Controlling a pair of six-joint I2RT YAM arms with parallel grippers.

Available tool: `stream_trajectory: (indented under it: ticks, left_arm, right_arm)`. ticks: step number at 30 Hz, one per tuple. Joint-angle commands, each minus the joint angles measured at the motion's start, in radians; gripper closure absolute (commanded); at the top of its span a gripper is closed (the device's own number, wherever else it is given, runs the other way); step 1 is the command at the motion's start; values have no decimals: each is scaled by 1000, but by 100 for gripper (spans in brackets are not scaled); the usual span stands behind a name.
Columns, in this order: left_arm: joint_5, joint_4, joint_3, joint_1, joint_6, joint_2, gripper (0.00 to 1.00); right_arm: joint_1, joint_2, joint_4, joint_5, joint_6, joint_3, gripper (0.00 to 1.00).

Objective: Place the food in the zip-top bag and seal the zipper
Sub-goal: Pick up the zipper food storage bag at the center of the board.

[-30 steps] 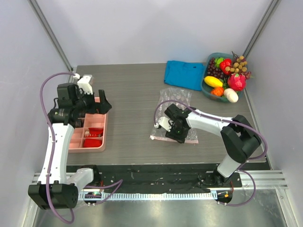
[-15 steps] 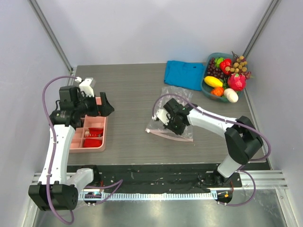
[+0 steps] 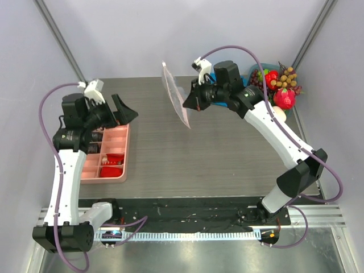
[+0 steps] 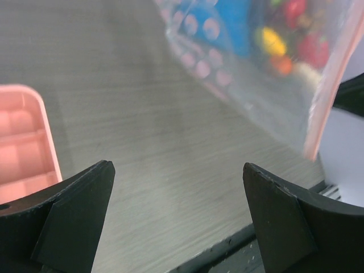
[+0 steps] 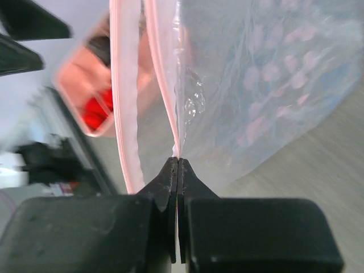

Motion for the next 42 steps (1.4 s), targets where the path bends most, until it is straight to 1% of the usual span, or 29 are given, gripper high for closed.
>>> stream_trajectory:
  ticks: [1, 4, 5, 6, 7, 8, 9, 10, 11, 13, 16, 17, 18, 19, 22, 23, 24, 26, 27, 28, 29, 30, 32, 33, 35, 38, 39, 41, 42]
  left_arm:
    - [-3, 70, 135, -2, -73, 5, 1]
    - [-17, 29, 169, -3, -56, 11, 4]
    - [-12, 6, 181, -2, -47, 14, 4]
    - [0, -9, 184, -3, -33, 19, 4]
    - [5, -23, 186, -5, 4, 22, 4]
    - [-3, -34, 186, -14, 18, 23, 5]
    - [-9, -52, 181, -20, 33, 25, 5]
    - [-20, -58, 181, -23, 53, 29, 6]
    - [-25, -63, 175, -25, 58, 33, 8]
    - [-28, -65, 175, -70, 62, 46, 9]
    - [-58, -52, 190, -161, 67, 95, 10]
    - [-80, -48, 196, -188, 67, 127, 10]
    - [-81, -37, 213, -245, 64, 143, 11]
    - [-87, -11, 225, -273, 59, 157, 12]
    - [-162, 20, 296, -392, 51, 229, 16]
    - [-214, 18, 320, -422, 59, 264, 18]
    - [-239, 17, 360, -473, 76, 282, 19]
    - [-306, 1, 397, -520, 101, 312, 22]
    - [-366, -5, 409, -560, 126, 342, 24]
    - [-405, -14, 434, -572, 134, 356, 26]
    - [-437, -19, 440, -584, 140, 370, 28]
    - [-493, -22, 451, -591, 139, 394, 35]
    - [-521, -35, 472, -592, 131, 421, 40]
    - [-566, -43, 482, -594, 131, 445, 44]
    - [-580, -57, 506, -592, 137, 463, 51]
    - [-584, -72, 525, -591, 153, 487, 68]
    - [-581, -80, 523, -589, 156, 490, 77]
    - [-577, -85, 520, -580, 153, 493, 84]
    - [-571, -82, 506, -575, 150, 490, 92]
  right_arm:
    - [8, 31, 207, -194, 387, 14, 99]
    - [5, 34, 301, -213, 542, -24, 99]
    - [-4, 35, 325, -243, 590, -44, 99]
    - [-13, 35, 347, -257, 642, -105, 99]
    - [-28, 34, 440, -286, 797, -153, 99]
    - [-41, 28, 500, -334, 869, -203, 99]
    - [-64, 26, 549, -349, 922, -293, 99]
    - [-73, 20, 616, -359, 975, -328, 99]
    - [-79, 15, 620, -357, 961, -351, 99]
    - [-90, -3, 595, -333, 922, -383, 99]
    - [-92, -20, 571, -302, 886, -402, 99]
    - [-88, -25, 556, -288, 851, -396, 99]
    - [-88, -31, 524, -261, 834, -391, 99]
    - [-87, -35, 510, -250, 816, -385, 99]
    - [-85, -52, 464, -210, 773, -371, 99]
    - [-84, -57, 456, -202, 756, -362, 99]
    - [-85, -61, 442, -192, 745, -357, 99]
    - [-82, -63, 418, -184, 731, -342, 99]
    - [-82, -63, 416, -181, 722, -339, 99]
    - [-82, -65, 414, -181, 717, -337, 99]
    - [-81, -63, 410, -182, 716, -334, 99]
    - [-81, -63, 408, -184, 714, -331, 99]
    - [-81, -66, 399, -182, 710, -333, 99]
    - [-81, -66, 391, -182, 704, -333, 99]
    - [-84, -72, 373, -178, 688, -337, 99]
    - [-91, -87, 341, -175, 670, -354, 99]
    - [-105, -92, 330, -173, 665, -357, 99]
    - [-119, -100, 300, -173, 641, -363, 99]
    - [-131, -107, 287, -167, 627, -363, 99]
